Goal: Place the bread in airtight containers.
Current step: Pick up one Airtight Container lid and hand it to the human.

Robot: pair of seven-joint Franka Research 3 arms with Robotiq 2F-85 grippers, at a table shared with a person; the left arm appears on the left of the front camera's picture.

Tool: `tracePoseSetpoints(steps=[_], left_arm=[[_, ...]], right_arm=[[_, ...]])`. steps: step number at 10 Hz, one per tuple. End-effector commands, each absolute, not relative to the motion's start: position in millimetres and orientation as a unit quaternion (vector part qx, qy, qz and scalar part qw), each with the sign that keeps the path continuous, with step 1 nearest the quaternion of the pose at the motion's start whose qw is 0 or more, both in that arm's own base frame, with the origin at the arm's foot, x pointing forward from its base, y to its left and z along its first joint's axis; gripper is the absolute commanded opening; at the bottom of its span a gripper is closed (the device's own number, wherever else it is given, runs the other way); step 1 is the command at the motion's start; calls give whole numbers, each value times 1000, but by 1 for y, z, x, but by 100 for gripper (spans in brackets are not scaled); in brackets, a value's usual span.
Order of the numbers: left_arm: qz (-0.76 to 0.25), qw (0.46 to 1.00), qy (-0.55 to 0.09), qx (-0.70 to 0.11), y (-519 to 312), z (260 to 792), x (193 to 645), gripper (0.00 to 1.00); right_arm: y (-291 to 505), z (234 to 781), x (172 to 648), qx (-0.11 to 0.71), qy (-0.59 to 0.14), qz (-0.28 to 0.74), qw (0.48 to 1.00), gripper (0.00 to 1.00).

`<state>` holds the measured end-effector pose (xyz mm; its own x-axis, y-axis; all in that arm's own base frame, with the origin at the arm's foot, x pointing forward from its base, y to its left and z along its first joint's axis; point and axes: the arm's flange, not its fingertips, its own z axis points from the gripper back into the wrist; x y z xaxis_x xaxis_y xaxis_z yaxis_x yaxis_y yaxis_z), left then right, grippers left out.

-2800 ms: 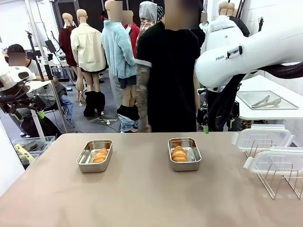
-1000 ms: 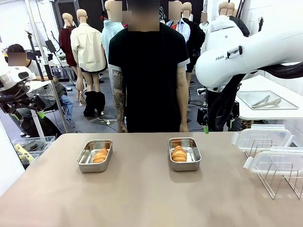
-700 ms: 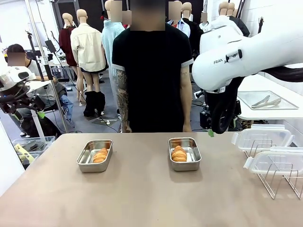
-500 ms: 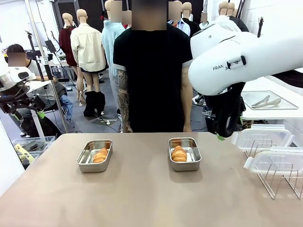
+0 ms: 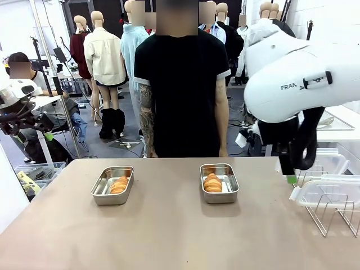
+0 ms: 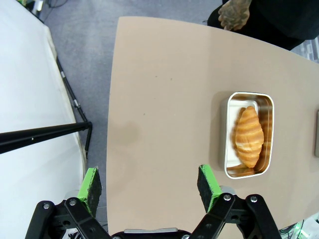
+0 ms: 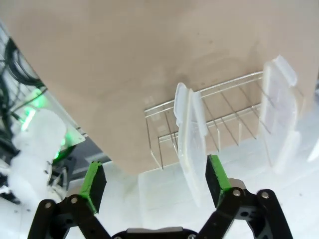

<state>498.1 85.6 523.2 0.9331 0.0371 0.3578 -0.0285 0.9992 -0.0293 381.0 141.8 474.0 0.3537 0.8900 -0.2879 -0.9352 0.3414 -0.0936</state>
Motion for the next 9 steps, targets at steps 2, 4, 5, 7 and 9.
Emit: tracePoseSetpoints(steps=[2, 4, 5, 7, 9], left_arm=[[20, 983, -184, -11, 87, 525, 497, 100], [20, 983, -184, -11, 87, 525, 497, 100], [20, 983, -184, -11, 87, 525, 497, 100], [20, 983, -184, -11, 87, 525, 497, 100], [20, 983, -184, -11, 87, 525, 497, 100]], right_arm=[[93, 451, 391, -53, 70, 580, 810, 100], [67, 441, 391, -48, 49, 586, 807, 100], [58, 436, 394, -34, 39, 593, 804, 100], [48, 427, 394, -58, 48, 590, 804, 100], [52, 433, 398, -51, 58, 582, 810, 100]])
